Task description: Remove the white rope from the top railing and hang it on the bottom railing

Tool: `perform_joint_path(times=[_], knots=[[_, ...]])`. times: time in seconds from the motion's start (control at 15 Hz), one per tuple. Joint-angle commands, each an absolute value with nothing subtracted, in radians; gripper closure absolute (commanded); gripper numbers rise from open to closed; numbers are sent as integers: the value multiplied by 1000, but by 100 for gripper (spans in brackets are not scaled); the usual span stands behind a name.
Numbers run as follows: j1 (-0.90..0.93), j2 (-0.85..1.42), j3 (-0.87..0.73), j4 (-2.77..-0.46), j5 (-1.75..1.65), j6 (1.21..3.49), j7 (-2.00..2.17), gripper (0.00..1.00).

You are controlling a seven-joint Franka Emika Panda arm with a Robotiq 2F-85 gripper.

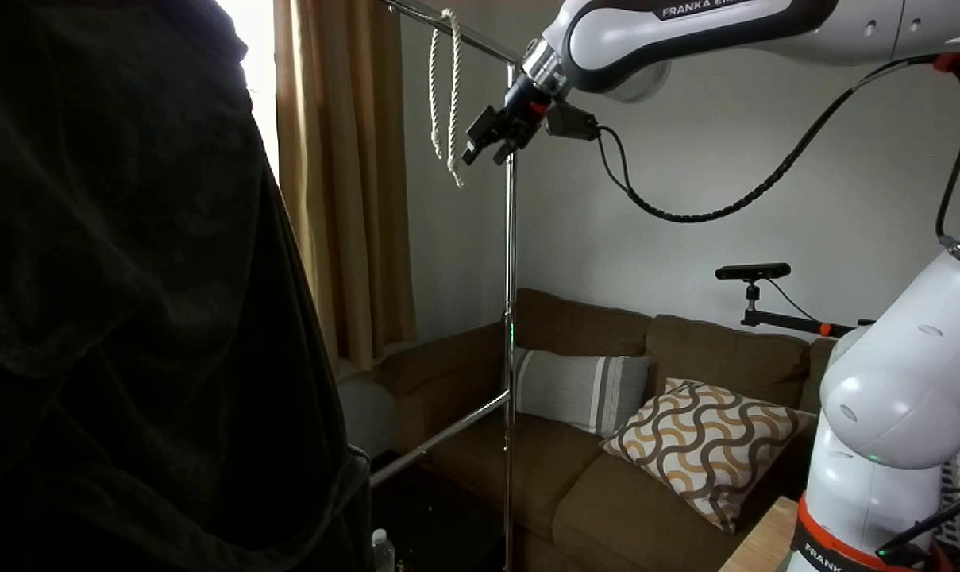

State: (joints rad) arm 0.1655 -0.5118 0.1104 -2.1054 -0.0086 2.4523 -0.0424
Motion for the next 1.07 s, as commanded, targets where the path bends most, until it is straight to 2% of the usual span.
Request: perform_joint_path(times=[0.0,0.67,0.73,0.8,1.0], knots=[[209,-453,110,-2038,29,2521,-93,0],[221,-407,134,-1894,-7,2647,-152,0],[220,-406,136,-1886,-5,2651,-150,25],[214,-407,138,-1882,-8,2654,-144,26],[209,-405,129,-1885,-5,2686,-146,51]])
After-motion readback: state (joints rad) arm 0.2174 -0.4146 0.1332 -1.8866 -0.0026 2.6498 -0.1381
